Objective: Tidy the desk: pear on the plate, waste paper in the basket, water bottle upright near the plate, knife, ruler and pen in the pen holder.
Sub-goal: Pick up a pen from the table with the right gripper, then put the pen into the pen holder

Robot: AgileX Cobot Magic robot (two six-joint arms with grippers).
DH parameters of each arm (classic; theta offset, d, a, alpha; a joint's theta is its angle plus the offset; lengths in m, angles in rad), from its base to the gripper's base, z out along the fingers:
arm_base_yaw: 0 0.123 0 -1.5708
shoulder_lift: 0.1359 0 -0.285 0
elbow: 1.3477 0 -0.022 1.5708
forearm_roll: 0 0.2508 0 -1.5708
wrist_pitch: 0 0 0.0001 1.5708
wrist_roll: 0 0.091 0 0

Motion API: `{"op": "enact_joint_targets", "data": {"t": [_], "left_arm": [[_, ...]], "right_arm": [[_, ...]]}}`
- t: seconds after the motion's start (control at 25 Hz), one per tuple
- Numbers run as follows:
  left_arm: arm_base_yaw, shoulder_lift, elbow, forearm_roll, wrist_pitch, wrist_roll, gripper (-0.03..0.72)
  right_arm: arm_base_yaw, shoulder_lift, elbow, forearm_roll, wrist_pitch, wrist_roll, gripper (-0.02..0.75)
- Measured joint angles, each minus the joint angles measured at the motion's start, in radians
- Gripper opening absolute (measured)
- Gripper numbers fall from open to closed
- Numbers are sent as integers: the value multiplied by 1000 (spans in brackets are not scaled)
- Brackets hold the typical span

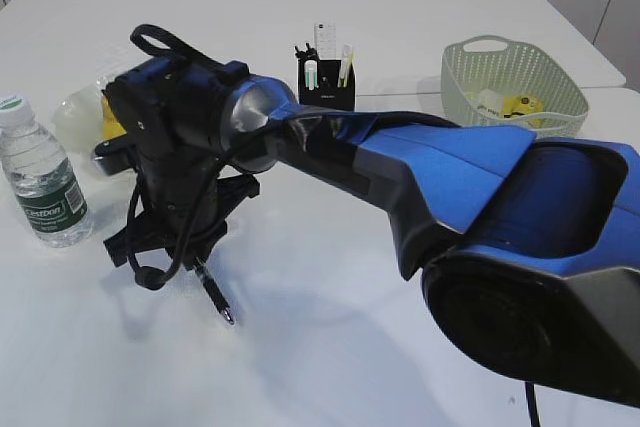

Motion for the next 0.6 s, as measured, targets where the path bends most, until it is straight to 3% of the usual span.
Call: {"op": "enact_joint_targets", "data": {"t": [0.6], "left_arm": [[0,0,0,3,0,0,142]], "right_arm": [[0,-8,-134,-64,6,0,108]]}}
